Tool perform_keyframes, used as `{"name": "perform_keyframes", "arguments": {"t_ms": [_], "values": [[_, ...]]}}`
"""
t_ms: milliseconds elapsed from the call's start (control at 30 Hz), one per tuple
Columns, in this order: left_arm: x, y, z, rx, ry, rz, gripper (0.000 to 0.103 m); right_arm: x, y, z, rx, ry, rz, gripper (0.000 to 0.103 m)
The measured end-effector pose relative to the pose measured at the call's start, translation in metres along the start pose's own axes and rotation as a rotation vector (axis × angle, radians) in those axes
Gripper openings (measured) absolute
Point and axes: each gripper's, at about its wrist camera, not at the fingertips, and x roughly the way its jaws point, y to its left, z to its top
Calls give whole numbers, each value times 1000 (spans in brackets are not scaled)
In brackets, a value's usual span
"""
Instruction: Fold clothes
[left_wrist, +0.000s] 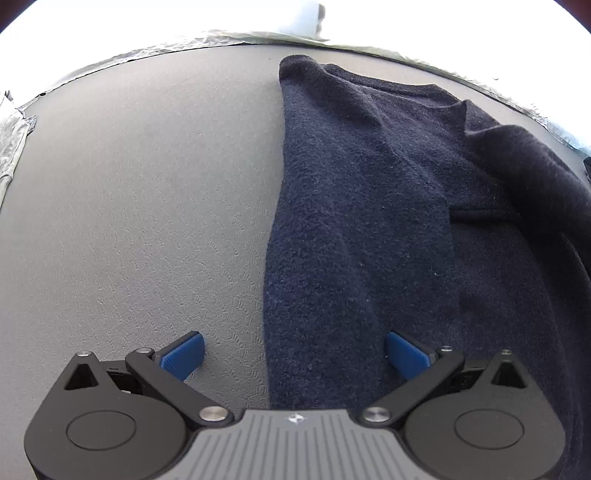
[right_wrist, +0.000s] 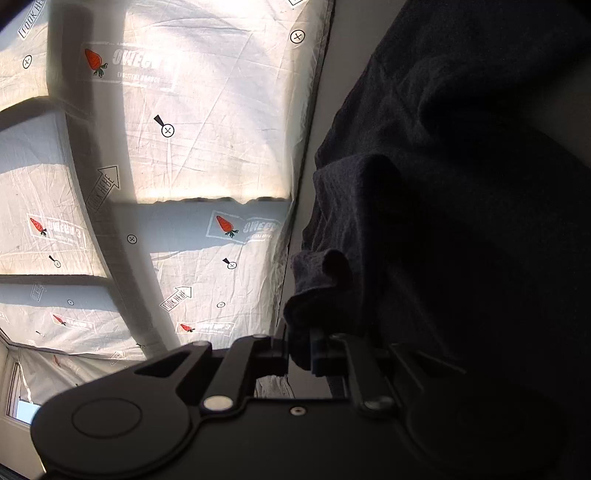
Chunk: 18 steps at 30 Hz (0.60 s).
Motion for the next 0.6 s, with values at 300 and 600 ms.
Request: {"name": "perform_keyframes", "arguments": {"t_ms": [300,600], "values": [[-3,0,4,-1,16,0,103,17,3,-41,-97,160,-85,11],[-19,9,-16,-23,32,-22,103,8,-4,-69,-114,210,-117,11]]}}
